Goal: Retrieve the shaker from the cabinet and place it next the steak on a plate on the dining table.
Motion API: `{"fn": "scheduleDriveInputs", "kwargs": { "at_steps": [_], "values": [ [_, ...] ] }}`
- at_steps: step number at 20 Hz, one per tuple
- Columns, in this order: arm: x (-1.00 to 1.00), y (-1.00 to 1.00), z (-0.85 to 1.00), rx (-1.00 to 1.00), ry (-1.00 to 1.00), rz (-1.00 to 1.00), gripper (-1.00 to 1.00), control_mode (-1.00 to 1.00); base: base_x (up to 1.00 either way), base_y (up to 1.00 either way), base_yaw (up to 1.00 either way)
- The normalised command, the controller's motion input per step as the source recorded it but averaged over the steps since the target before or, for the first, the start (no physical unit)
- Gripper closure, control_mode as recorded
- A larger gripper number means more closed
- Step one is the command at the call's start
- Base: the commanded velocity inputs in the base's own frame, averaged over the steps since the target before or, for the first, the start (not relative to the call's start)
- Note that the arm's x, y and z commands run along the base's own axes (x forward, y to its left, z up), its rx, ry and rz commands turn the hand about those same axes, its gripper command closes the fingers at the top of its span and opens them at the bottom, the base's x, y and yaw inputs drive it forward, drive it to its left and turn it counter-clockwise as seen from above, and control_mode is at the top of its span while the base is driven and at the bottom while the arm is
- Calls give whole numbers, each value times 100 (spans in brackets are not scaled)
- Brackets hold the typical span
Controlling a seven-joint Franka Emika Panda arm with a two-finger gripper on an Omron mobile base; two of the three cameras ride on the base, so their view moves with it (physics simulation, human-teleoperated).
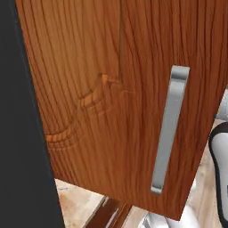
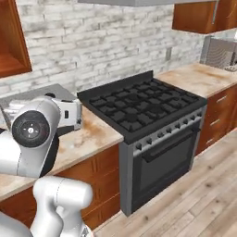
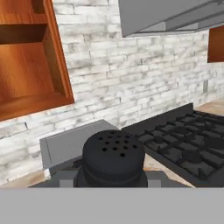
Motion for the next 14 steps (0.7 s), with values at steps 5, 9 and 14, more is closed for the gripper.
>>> {"fn": "scheduleDriveInputs", "kwargs": {
  "at_steps": [5,9,14],
  "values": [
    [0,0,0,0,0,0,100,100,0,0,-100],
    [0,0,0,0,0,0,100,100,0,0,-100],
    [0,0,0,0,0,0,100,100,-1,0,-98]
  ]
}}
